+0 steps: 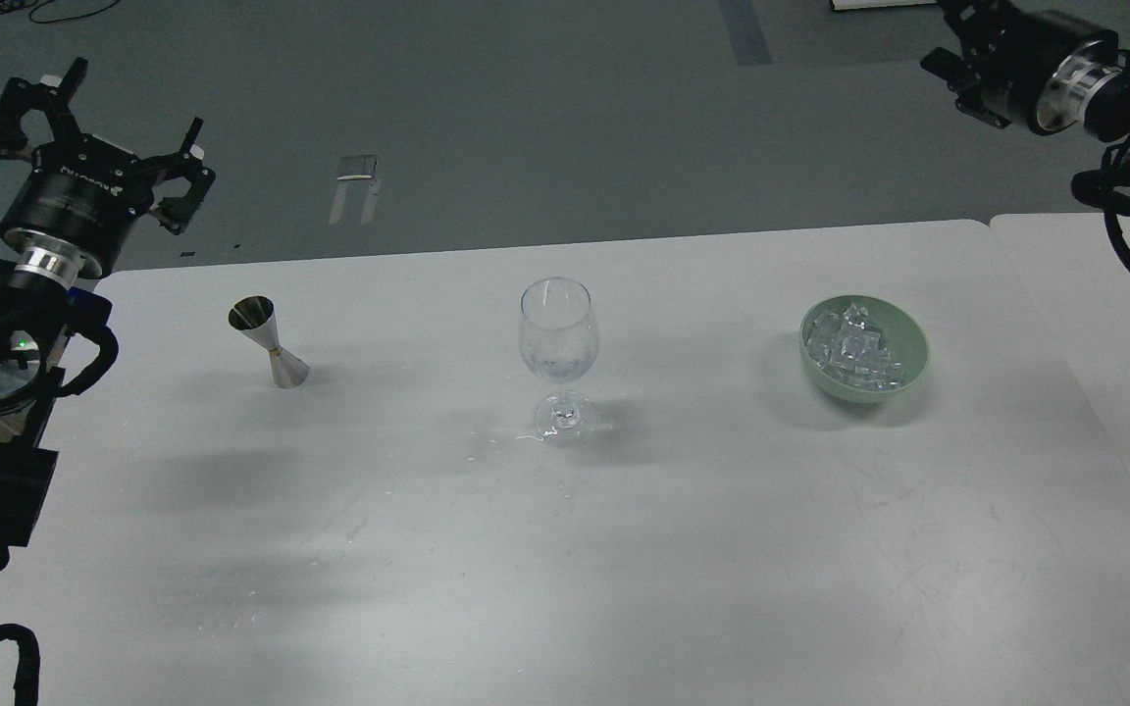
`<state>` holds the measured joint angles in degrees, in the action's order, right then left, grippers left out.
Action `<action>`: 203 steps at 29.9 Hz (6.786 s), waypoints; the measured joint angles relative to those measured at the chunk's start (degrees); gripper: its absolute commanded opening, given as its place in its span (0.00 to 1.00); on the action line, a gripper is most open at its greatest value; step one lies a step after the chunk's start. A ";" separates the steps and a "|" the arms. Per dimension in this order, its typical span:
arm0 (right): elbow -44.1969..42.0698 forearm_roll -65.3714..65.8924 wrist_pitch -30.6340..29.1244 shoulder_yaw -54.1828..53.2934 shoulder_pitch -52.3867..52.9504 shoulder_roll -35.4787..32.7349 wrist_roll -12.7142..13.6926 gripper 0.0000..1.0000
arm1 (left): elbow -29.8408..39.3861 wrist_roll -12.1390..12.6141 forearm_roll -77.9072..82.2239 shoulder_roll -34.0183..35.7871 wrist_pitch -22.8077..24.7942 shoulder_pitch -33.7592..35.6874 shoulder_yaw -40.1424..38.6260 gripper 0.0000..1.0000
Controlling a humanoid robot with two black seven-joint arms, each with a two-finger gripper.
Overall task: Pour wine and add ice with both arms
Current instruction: 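Reach the right gripper into the green bowl of ice, then close the right gripper on an ice cube in the bowl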
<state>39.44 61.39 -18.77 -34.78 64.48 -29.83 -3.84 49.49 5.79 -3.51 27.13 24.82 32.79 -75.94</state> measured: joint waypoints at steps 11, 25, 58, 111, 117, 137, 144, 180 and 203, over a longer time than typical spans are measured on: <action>6.91 6.25 -0.01 29.26 7.40 -5.15 -0.66 0.98 | -2.65 1.58 -0.18 0.25 2.67 -0.36 -0.68 0.98; 15.33 12.40 0.50 40.49 5.62 -8.30 2.26 0.78 | -2.29 1.73 -0.39 0.24 3.19 -0.33 -2.56 0.98; 28.14 20.54 0.39 41.46 1.97 -13.58 2.15 0.60 | -2.66 1.68 -0.44 -0.43 3.18 -2.35 -2.29 0.98; 23.88 22.36 0.49 41.37 -0.08 -8.91 3.32 0.35 | -5.11 1.59 -0.36 -2.79 3.18 -2.82 -2.01 0.98; 22.49 22.36 0.49 41.37 -0.08 -7.11 3.32 0.29 | -5.15 1.59 -0.36 -2.87 3.18 -2.84 -1.97 0.98; 21.46 22.02 0.49 41.46 -0.54 -6.82 3.32 0.12 | -5.20 1.59 -0.36 -2.86 3.18 -2.91 -2.02 0.98; 21.49 22.01 0.49 41.44 -0.58 -6.82 3.29 0.11 | -5.20 1.59 -0.36 -2.86 3.18 -2.91 -2.02 0.98; 16.48 22.16 1.54 40.84 -1.40 -0.94 3.25 0.47 | -6.06 1.59 -0.36 -2.85 3.18 -3.08 -2.11 0.98; 16.21 22.18 1.55 40.83 -1.90 -0.93 3.26 0.23 | -6.07 1.59 -0.19 -2.96 3.18 -3.35 -2.02 0.98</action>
<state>55.65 83.57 -17.21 6.05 62.58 -30.76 -0.57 43.43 7.38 -3.69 24.17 28.00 29.44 -77.96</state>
